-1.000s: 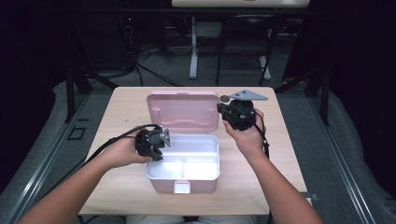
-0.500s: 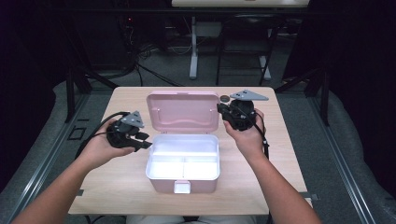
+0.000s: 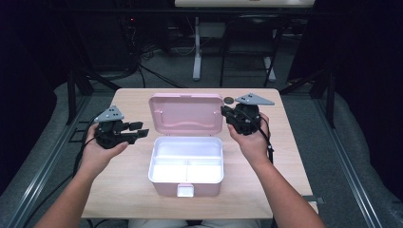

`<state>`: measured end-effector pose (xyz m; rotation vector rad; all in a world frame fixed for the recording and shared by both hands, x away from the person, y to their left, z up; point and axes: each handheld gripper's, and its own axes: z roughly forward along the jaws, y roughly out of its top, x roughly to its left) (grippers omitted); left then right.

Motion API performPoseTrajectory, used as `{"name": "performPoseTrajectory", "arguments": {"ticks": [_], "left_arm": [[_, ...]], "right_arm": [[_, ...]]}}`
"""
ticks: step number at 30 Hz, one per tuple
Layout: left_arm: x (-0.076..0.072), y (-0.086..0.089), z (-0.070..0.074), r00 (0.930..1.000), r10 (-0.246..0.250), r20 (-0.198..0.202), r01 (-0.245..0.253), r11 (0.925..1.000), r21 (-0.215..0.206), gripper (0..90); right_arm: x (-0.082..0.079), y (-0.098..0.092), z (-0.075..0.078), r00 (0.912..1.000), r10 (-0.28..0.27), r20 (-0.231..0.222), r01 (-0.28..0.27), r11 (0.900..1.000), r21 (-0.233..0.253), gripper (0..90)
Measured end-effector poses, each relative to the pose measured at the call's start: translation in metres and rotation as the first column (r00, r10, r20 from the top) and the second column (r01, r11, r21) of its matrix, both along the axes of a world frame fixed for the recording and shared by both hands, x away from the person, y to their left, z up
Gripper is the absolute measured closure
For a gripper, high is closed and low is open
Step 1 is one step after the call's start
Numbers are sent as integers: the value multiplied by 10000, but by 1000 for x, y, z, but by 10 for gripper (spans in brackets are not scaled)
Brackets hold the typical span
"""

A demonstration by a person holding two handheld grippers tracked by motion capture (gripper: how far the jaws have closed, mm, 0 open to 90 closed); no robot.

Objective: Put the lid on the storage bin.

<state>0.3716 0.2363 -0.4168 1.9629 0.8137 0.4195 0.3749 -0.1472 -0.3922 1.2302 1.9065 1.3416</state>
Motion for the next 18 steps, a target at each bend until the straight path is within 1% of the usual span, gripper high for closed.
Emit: {"name": "performPoseTrajectory", "arguments": {"ticks": [2, 4, 6, 9, 10, 11, 12, 13, 14, 16, 18], "left_arm": [[2, -2, 1, 9995, 255, 181, -249, 9992, -314, 534], [5, -6, 4, 9988, 432, 241, -419, 9979, -494, 513], [7, -10, 7, 9977, 583, 333, -564, 9969, -556, 514], [11, -18, 14, 9970, 600, 497, -573, 9969, -543, 525], [12, -20, 16, 9959, 704, 565, -676, 9965, -498, 535], [13, -22, 18, 9951, 791, 599, -759, 9956, -542, 557], [14, -23, 19, 9937, 862, 716, -807, 9938, -763, 580], [16, -24, 20, 9939, 875, 670, -810, 9923, -939, 603], [18, -25, 22, 9935, 942, 638, -876, 9913, -980, 623], [20, -28, 25, 9922, 1021, 711, -943, 9900, -1052, 657], [21, -29, 28, 9879, 1262, 898, -1166, 9876, -1048, 697]], "right_arm": [[0, 0, 0, 10000, 7, 0, -7, 10000, 11, 868], [-1, 0, 0, 10000, 7, 8, -7, 10000, 37, 867], [-1, 0, 0, 10000, 17, 24, -17, 10000, 60, 867], [-1, -1, -1, 10000, 39, 18, -39, 10000, 66, 867], [-1, -1, -1, 10000, 49, 28, -49, 10000, 62, 866], [-1, -1, -1, 10000, 51, 28, -52, 10000, 69, 866], [-1, -1, -1, 10000, 51, 32, -51, 10000, 70, 866], [-1, -1, -1, 10000, 50, 33, -51, 10000, 74, 866], [-1, -1, -1, 10000, 50, 31, -51, 9999, 87, 866], [-1, -1, -1, 10000, 59, 43, -59, 9999, 109, 865], [-1, -1, -1, 10000, 58, 53, -59, 9999, 128, 865]]}}
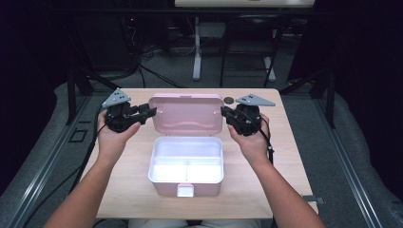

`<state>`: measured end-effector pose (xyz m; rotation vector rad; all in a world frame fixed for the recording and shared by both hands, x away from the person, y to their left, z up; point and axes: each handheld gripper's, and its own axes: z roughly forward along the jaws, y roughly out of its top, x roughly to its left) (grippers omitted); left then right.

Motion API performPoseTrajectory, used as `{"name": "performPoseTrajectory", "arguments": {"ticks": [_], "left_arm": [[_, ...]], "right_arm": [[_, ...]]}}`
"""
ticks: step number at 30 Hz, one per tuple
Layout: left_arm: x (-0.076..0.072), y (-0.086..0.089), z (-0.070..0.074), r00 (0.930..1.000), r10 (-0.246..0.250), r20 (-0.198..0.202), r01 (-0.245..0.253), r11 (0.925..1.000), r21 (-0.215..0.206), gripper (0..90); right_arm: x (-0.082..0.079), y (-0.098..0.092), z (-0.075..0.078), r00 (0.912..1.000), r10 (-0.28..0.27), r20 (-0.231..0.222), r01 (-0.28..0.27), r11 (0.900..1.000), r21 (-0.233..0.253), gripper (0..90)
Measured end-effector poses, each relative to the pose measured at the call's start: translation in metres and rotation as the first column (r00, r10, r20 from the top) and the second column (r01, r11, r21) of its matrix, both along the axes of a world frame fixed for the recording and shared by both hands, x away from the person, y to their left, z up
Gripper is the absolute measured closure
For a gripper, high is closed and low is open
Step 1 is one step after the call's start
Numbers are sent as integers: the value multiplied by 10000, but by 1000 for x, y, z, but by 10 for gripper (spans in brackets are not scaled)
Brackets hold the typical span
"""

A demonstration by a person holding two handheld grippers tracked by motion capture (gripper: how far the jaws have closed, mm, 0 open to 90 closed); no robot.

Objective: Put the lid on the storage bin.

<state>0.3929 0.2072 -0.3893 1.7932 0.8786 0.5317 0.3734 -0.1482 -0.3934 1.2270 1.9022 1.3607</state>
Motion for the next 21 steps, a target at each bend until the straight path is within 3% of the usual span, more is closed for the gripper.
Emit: {"name": "performPoseTrajectory", "arguments": {"ticks": [2, 5, 10, 21], "left_arm": [[1, 1, 0, 9998, 171, 84, -170, 9998, -143, 757], [-1, 2, 0, 9994, 228, 255, -228, 9997, -5, 823], [-2, 1, 0, 9989, 284, 361, -287, 9995, 97, 836], [2, 3, 1, 9991, 306, 289, -309, 9995, 101, 845]], "right_arm": [[0, 0, 0, 10000, 11, 3, -11, 10000, 33, 864], [0, -1, 0, 10000, 77, -11, -76, 9999, 86, 856], [2, -2, 2, 9998, 188, -32, -187, 9994, 275, 820], [13, 2, 17, 9999, -81, 111, 80, 9999, 117, 855]]}}
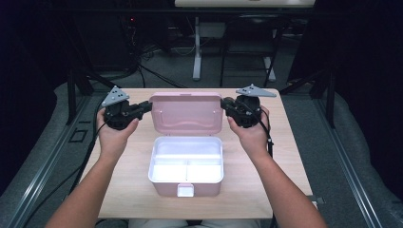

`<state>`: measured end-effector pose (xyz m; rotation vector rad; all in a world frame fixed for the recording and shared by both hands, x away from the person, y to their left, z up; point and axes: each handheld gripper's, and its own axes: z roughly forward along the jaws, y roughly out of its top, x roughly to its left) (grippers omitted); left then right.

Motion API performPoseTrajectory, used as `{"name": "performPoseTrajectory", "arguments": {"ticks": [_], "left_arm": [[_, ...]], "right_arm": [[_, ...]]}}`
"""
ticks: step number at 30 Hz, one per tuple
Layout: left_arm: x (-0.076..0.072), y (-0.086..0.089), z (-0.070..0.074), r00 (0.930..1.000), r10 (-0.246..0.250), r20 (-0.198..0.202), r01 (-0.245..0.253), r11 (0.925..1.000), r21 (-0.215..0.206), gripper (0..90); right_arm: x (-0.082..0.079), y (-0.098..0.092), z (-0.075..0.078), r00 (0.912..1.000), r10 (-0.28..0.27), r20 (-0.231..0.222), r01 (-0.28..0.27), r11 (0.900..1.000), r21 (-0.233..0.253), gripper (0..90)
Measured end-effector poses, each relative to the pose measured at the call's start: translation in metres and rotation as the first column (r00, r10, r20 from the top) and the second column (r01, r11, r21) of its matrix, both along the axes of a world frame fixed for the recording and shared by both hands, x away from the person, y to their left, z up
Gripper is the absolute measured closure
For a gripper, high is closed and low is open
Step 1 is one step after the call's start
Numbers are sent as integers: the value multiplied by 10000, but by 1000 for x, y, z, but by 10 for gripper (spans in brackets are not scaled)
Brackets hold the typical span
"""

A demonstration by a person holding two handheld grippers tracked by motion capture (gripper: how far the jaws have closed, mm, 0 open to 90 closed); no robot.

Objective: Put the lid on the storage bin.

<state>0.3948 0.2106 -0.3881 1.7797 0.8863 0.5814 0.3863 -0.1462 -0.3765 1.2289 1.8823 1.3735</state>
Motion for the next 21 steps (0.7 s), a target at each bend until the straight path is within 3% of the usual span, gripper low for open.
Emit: {"name": "performPoseTrajectory", "arguments": {"ticks": [6, 21], "left_arm": [[4, 3, 2, 10000, 67, -61, -67, 9999, -148, 852], [3, 4, 6, 9997, 53, 220, -53, 10000, 32, 850]], "right_arm": [[4, 4, 1, 9998, -161, 68, 162, 9997, -158, 862], [2, 7, 4, 9994, -154, 316, 161, 9996, -229, 863]]}}
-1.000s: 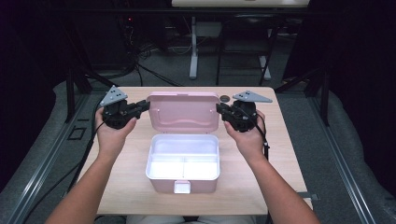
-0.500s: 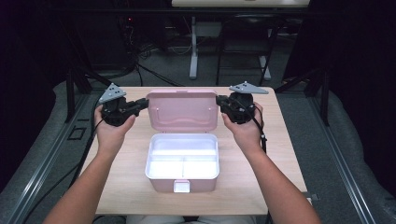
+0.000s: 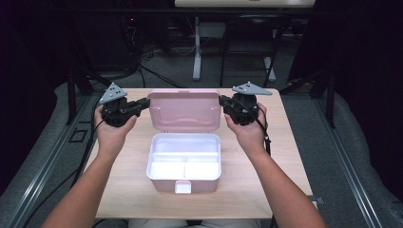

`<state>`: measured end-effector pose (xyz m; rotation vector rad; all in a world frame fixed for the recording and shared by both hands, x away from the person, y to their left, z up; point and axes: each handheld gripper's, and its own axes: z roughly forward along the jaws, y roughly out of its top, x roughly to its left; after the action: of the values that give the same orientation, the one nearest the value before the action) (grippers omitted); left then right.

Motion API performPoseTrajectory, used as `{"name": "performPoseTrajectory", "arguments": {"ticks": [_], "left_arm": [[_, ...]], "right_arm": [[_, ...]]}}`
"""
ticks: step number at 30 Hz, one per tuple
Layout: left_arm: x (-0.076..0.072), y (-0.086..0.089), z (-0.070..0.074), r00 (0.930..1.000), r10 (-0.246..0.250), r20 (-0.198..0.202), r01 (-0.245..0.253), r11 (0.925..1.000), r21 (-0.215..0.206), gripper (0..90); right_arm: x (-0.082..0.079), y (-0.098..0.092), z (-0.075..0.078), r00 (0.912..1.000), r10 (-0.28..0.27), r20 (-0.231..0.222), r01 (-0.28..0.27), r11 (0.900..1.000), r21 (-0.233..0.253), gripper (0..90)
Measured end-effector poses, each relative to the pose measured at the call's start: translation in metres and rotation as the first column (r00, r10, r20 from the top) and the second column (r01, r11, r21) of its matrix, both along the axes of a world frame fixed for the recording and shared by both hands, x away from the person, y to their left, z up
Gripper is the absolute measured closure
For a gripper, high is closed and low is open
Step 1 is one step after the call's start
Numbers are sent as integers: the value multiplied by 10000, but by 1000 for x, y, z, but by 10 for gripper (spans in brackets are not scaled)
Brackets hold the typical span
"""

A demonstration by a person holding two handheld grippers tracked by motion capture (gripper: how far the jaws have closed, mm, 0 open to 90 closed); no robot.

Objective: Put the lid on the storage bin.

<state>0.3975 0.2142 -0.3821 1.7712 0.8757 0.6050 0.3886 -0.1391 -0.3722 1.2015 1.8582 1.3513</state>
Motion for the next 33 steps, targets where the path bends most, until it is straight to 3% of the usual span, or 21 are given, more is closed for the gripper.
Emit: {"name": "performPoseTrajectory", "arguments": {"ticks": [10, 21, 27, 33], "left_arm": [[-6, 3, -3, 9999, -107, 28, 107, 9999, 5, 845], [-22, 5, 1, 9991, -342, 235, 334, 9989, 336, 839], [-30, 8, 0, 9982, -576, 151, 574, 9983, 118, 825], [-38, 9, 0, 9969, -776, 101, 774, 9968, 173, 796]], "right_arm": [[-8, -2, -2, 9994, 333, -45, -332, 9994, 114, 845], [-22, -3, -2, 9982, 570, 163, -572, 9983, 84, 816], [-31, -4, -3, 9968, 761, 247, -764, 9970, 84, 798], [-37, -6, -4, 9952, 966, 177, -968, 9952, 126, 791]]}}
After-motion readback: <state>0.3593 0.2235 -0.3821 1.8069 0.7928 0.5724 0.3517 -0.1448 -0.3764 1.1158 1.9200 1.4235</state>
